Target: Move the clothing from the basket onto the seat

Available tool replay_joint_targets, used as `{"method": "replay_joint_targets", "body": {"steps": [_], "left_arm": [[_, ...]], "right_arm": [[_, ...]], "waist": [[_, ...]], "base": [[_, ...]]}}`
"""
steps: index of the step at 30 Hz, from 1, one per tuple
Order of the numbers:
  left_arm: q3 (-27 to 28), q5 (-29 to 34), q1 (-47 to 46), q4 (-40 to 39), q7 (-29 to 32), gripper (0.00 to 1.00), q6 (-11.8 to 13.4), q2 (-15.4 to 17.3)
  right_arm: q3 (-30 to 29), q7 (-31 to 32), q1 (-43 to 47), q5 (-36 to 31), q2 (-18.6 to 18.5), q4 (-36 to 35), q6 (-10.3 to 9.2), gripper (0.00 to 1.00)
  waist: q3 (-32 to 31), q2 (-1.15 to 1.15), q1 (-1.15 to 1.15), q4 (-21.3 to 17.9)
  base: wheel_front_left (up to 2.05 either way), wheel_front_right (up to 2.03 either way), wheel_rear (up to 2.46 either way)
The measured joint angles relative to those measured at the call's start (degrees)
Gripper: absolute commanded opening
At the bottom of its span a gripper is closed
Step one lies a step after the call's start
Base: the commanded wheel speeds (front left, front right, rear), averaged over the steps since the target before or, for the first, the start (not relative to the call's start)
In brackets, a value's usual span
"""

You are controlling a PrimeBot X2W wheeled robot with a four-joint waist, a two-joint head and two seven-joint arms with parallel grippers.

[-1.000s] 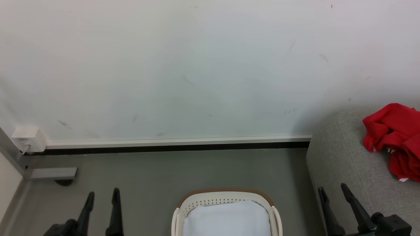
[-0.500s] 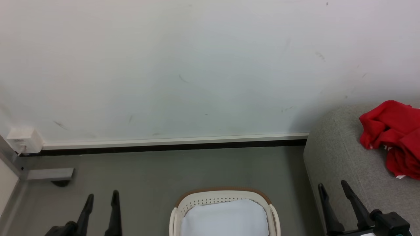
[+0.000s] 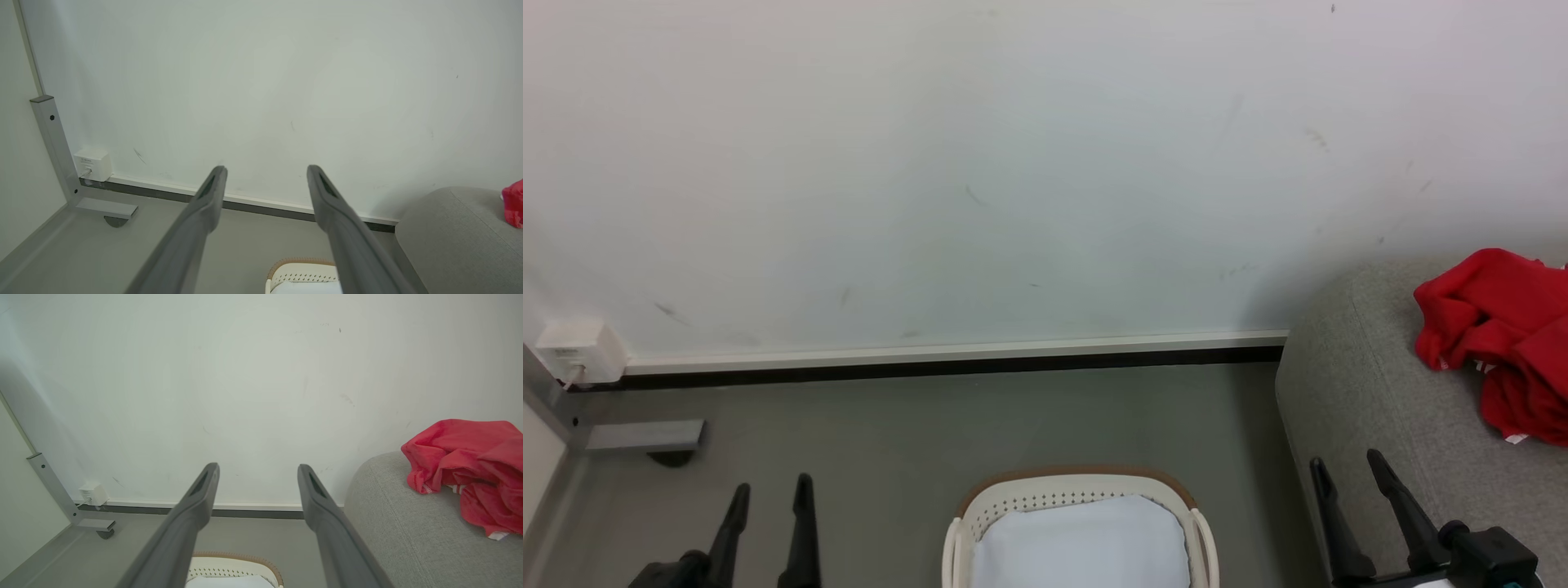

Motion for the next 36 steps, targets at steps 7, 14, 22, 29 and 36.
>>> {"method": "replay_joint_targets", "body": {"steps": [7, 14, 22, 29, 36], "left_arm": [[-0.2, -0.2, 0.9, 2.3, 0.1, 0.00, -0.2, -0.5], [0.3, -6.8, 0.7, 3.3, 2.6, 0.00, -0.2, -0.7], [0.2, -14.8, 0.3, 3.1, 4.4, 0.00, -0.2, -0.7], [0.2, -21.5, -0.3, 2.7, 6.1, 0.00, -0.4, -0.6], [0.2, -27.4, -0.9, 2.5, 7.6, 0.00, -0.4, -0.6]], "right_arm": [[0.3, 0.4, 1.5, 0.0, 0.1, 1.9, 0.00, 0.00], [-0.8, 2.1, 1.8, 6.2, 0.3, 2.0, 0.00, 0.00], [-2.4, 4.0, 1.5, 13.6, 0.8, 1.9, 0.00, 0.00], [-3.8, 5.7, 1.2, 19.4, 1.0, 1.7, 0.00, 0.00], [-5.0, 7.1, 1.1, 24.9, 1.2, 1.5, 0.00, 0.00]], "waist": [[0.0, 0.00, 0.00, -0.1], [0.1, 0.00, 0.00, 0.0], [0.3, 0.00, 0.00, 0.2], [0.4, 0.00, 0.00, 0.4], [0.5, 0.00, 0.00, 0.5]], "base": [[0.00, 0.00, 0.00], [0.00, 0.00, 0.00], [0.00, 0.00, 0.00], [0.00, 0.00, 0.00], [0.00, 0.00, 0.00]]}}
